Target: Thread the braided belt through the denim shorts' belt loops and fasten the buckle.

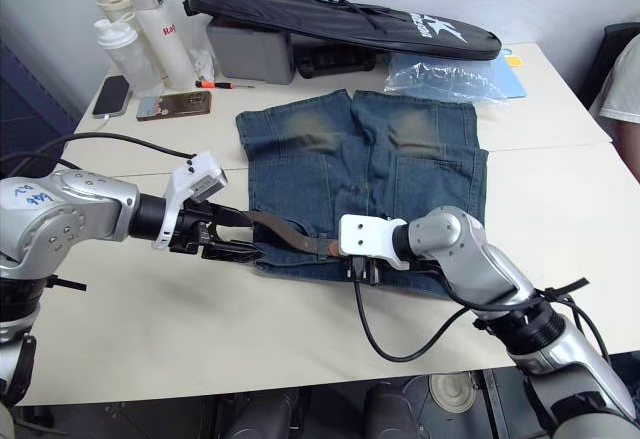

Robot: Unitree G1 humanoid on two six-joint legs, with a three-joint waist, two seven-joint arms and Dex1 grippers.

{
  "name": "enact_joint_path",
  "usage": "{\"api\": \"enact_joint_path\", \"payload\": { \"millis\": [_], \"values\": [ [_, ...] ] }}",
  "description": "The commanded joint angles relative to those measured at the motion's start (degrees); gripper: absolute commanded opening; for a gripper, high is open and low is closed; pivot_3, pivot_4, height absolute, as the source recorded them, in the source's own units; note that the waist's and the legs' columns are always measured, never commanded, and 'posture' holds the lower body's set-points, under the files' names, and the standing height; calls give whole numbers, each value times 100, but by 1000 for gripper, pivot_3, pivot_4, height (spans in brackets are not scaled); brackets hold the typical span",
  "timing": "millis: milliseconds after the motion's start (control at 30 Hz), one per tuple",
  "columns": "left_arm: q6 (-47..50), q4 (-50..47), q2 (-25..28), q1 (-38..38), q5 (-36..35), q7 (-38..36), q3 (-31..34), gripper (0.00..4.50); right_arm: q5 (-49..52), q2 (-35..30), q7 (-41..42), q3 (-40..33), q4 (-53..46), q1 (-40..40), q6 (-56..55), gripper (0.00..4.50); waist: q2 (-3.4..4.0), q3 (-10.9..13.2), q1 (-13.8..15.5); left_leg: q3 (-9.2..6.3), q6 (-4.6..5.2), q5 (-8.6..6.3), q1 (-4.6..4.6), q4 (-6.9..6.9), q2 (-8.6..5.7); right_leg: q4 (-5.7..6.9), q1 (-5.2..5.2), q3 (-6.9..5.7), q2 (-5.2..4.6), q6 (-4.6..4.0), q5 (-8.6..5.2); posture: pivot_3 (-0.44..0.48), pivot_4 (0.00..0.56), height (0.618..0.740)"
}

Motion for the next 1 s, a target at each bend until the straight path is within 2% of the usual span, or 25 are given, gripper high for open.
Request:
{"api": "enact_joint_path", "payload": {
  "millis": [33, 467, 767, 1000],
  "values": [
    [25, -158, 27, 8, 21, 21, 230, 4500, -179, 80, -42, 6, 183, -213, -136, 949, 0, 0, 0, 2, -1, -1, 0, 0, 3, 2, -2, 2, 3, 0, 0, 0, 150, 740],
    [48, -180, -22, 28, 34, 109, 268, 4500, -513, 289, 2, 322, 394, -200, -36, 949, 1, -1, 0, 15, -5, -3, 7, 3, 11, 18, -12, 20, 7, -1, 0, 0, 150, 740],
    [12, -192, -20, 124, 84, 191, 286, 4500, -237, 431, 203, 232, 359, -173, 421, 949, 1, -2, -3, 20, -8, -5, 12, 3, 16, 22, -13, 25, 11, -2, 1, 0, 150, 740],
    [2, -176, -51, 140, 117, 239, 290, 4500, -141, 547, 98, 135, 837, -31, 431, 949, 1, -3, -3, 22, -8, -5, 12, 7, 15, 22, -12, 27, 10, -3, 1, 0, 150, 740]
  ]
}}
